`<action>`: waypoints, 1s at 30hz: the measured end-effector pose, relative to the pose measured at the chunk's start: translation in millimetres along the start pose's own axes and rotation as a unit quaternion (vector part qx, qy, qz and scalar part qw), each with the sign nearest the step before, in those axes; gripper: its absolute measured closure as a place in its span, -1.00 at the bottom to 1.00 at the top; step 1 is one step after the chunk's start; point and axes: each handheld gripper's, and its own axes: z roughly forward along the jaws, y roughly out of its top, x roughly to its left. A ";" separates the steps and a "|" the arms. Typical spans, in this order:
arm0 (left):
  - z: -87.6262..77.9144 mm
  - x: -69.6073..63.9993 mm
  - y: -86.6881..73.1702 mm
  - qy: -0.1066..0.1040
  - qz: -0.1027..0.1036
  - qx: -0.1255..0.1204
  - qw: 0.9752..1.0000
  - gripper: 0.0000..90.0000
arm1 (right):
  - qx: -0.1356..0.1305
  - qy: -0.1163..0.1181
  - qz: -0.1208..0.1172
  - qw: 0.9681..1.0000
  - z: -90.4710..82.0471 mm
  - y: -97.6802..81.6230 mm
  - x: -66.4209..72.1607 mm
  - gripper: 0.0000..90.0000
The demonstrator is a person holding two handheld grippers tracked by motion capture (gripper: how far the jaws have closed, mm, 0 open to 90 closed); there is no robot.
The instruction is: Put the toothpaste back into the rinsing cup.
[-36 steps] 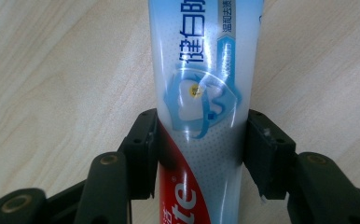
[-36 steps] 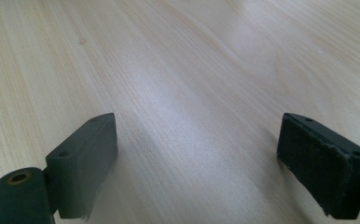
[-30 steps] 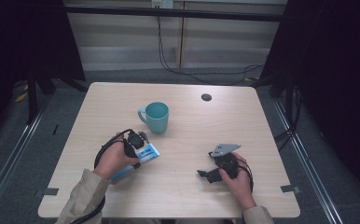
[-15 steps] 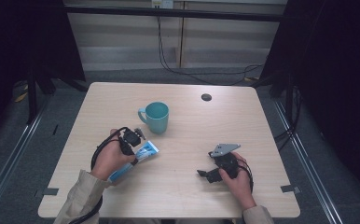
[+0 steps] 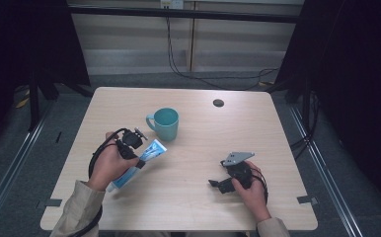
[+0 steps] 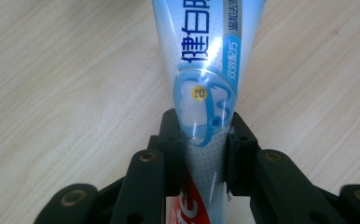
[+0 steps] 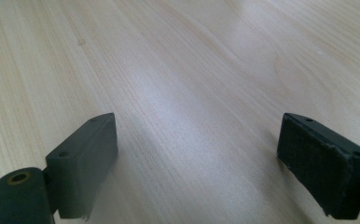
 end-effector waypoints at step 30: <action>-26.3 6.8 -0.6 -0.017 -0.045 -0.158 0.986 0.62 | 0.000 0.000 0.000 1.000 0.0 0.0 0.0 -0.74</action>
